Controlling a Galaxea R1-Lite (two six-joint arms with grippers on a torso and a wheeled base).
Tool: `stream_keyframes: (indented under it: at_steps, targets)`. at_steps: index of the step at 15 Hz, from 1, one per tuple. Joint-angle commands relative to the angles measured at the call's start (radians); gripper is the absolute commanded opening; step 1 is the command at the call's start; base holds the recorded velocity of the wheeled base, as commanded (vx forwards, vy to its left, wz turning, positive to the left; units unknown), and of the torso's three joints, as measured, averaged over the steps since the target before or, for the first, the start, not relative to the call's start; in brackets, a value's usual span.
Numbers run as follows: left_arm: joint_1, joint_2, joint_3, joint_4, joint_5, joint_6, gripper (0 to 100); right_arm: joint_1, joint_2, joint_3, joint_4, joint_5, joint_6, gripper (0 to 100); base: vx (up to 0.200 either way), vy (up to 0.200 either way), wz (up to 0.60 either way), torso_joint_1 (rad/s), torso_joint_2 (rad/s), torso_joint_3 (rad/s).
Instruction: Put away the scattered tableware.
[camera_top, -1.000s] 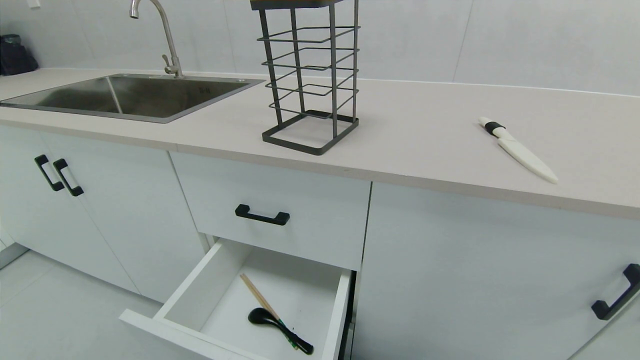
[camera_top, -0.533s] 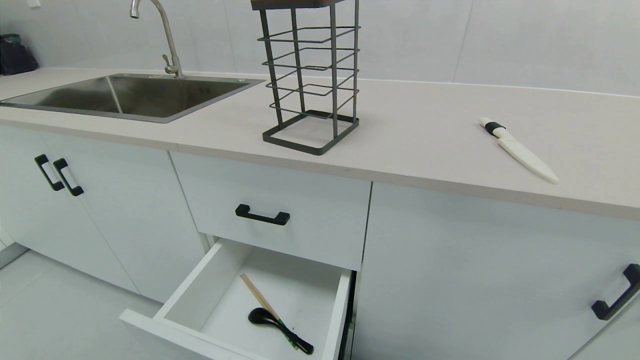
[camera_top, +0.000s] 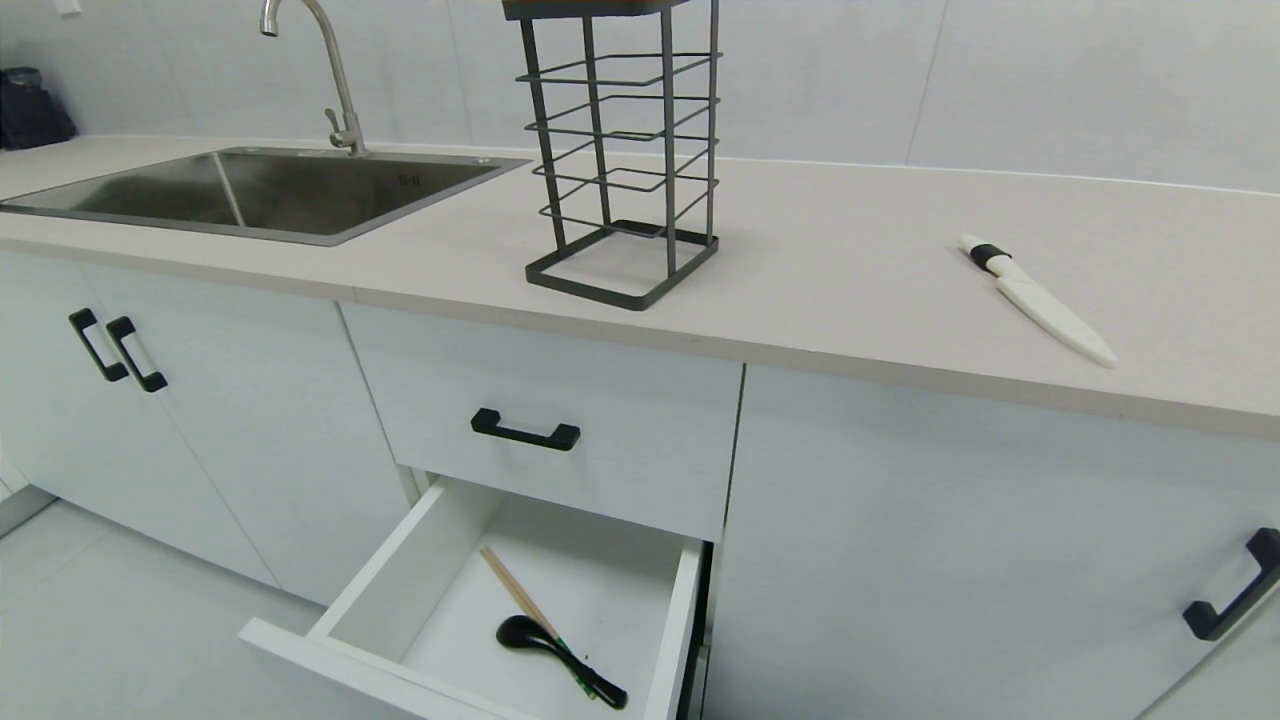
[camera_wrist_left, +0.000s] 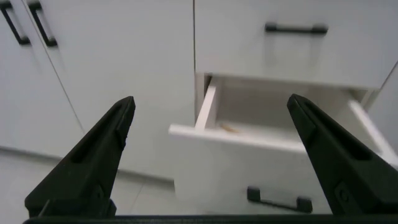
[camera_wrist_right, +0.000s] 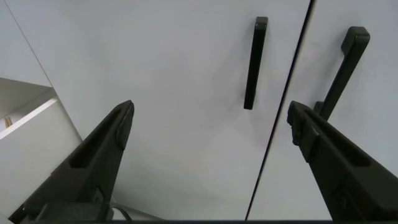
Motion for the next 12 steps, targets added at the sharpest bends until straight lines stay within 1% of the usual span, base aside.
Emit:
stream_keyframes:
  at_steps: [1,2,3,4,6,7,9,11,12]
  targets:
    - [-0.005,0.089,-0.231,-0.043,-0.029,-0.016,100,-0.001,0.001,0.002,0.000,0.000,0.000,100,0.000,0.000,0.00,0.000,0.00,0.000]
    - [-0.031,0.152,-0.274,0.015,-0.055,-0.035,100,-0.001,0.001,0.002,0.000,0.000,0.000,100,0.000,0.000,0.00,0.000,0.00,0.000]
    - [-0.061,0.207,-0.296,0.053,-0.058,-0.052,100,-0.001,0.001,0.002,0.000,0.000,0.000,100,0.000,0.000,0.00,0.000,0.00,0.000]
    - [-0.097,0.276,-0.302,0.096,-0.058,-0.055,100,-0.001,0.000,0.002,0.000,0.000,0.000,100,0.000,0.000,0.00,0.000,0.00,0.000]
    - [-0.140,0.381,-0.287,0.150,-0.070,-0.055,100,-0.001,0.000,0.002,0.000,0.000,0.000,100,0.000,0.000,0.00,0.000,0.00,0.000]
    - [-0.156,0.422,-0.274,0.176,-0.103,-0.055,100,-0.001,0.000,0.002,0.000,0.000,0.000,100,0.000,0.000,0.00,0.000,0.00,0.000]
    - [-0.162,0.485,-0.242,0.204,-0.179,-0.059,100,-0.001,0.000,0.002,-0.002,0.000,0.000,100,0.000,0.000,0.00,0.000,0.00,0.000]
    - [-0.163,0.531,-0.191,0.201,-0.233,-0.064,100,-0.001,0.000,0.002,-0.002,0.000,0.000,100,0.000,0.000,0.00,0.000,0.00,0.000]
    - [-0.163,0.568,-0.150,0.193,-0.270,-0.064,100,-0.001,0.000,0.002,-0.002,0.000,0.000,100,0.000,0.000,0.00,0.000,0.00,0.000]
